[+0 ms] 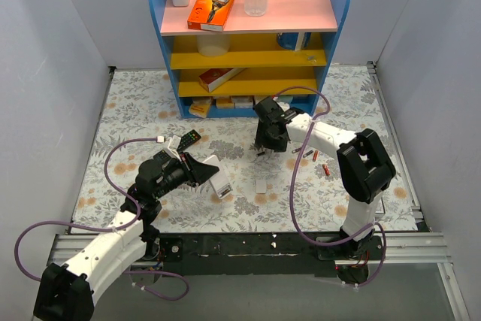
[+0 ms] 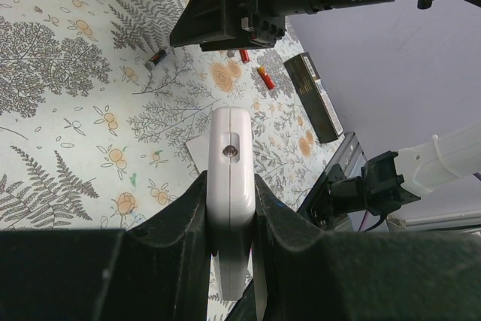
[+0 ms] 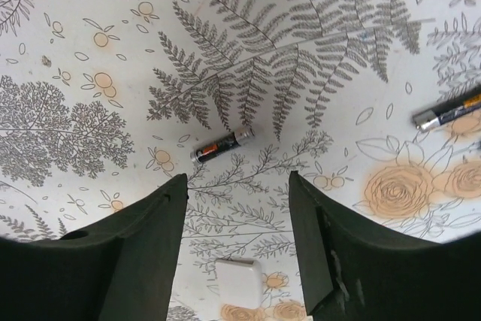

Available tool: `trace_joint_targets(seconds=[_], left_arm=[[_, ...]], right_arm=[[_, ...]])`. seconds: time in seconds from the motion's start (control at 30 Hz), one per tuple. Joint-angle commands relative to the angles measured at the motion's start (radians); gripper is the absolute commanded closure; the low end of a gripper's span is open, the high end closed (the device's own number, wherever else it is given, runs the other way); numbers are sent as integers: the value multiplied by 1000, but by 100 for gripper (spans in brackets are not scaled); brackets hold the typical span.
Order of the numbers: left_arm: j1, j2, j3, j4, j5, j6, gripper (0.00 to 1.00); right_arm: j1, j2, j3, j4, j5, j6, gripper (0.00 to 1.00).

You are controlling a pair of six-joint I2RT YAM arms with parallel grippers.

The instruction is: Load the batteries into the remote control

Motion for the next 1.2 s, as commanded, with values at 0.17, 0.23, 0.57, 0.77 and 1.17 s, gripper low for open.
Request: trace_joint_targets(seconds=[0.17, 0.23, 0.57, 0.77, 1.17], left_arm=[[-5, -31, 24, -12, -9, 3, 100], [-3, -34, 23, -16, -9, 3, 100], [-3, -48, 23, -23, -15, 8, 100], [-3, -48, 26, -29, -20, 13, 100], [-5, -37, 27, -25, -21, 14, 100]], right_arm=[[2, -5, -1, 24, 1, 288, 37], [2, 28, 45, -6, 10, 309, 39], [-7, 174, 211, -106, 84, 388, 53], [-10, 240, 257, -155, 84, 398, 55], [-10, 251, 231, -151, 113, 306, 72]])
